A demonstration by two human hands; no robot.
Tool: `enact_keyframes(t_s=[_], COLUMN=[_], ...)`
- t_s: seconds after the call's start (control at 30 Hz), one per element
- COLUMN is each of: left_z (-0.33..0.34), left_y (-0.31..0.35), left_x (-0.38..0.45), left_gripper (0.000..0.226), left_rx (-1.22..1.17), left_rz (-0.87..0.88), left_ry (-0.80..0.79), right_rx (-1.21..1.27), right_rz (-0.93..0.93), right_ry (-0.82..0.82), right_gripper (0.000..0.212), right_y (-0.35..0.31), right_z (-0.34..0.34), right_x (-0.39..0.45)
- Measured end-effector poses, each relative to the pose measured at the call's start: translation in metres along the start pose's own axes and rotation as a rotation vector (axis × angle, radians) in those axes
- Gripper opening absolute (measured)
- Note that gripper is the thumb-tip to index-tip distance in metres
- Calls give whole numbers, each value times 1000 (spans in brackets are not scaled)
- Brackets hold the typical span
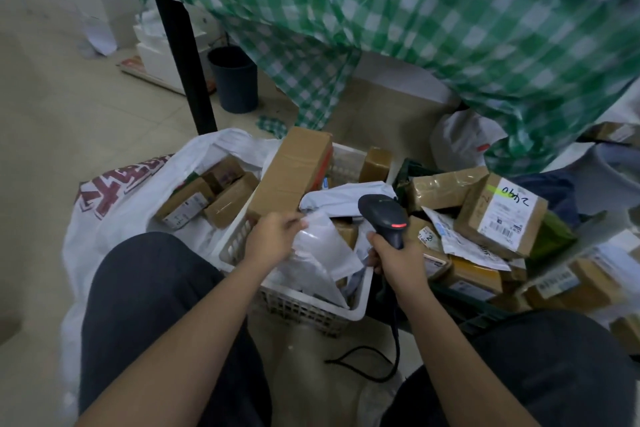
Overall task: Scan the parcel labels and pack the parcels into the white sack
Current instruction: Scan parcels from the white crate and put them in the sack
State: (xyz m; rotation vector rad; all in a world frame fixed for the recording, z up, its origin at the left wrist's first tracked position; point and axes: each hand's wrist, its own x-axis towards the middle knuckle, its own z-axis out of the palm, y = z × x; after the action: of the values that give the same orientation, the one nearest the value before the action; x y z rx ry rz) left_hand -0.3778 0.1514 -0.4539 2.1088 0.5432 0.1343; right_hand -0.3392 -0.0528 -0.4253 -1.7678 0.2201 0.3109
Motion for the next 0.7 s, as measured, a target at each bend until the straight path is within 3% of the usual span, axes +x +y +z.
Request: enact_keyframes(t_s=[0.13, 0.4, 0.7], left_z=[-39, -72, -85], left_y=[32, 57, 76], left_x=[2, 8, 28], left_gripper=[19, 13, 17], left_rx=[-255, -513, -515], left_rz=[110, 28, -7], left_ry=[153, 229, 266], right_rx=[125, 226, 173], right_rz=[-72, -183, -441], right_ry=[59, 124, 146], right_gripper=[11, 23, 27], right_y=[-22, -52, -83], right_z=[9, 24, 27], right_x=[3, 19, 29])
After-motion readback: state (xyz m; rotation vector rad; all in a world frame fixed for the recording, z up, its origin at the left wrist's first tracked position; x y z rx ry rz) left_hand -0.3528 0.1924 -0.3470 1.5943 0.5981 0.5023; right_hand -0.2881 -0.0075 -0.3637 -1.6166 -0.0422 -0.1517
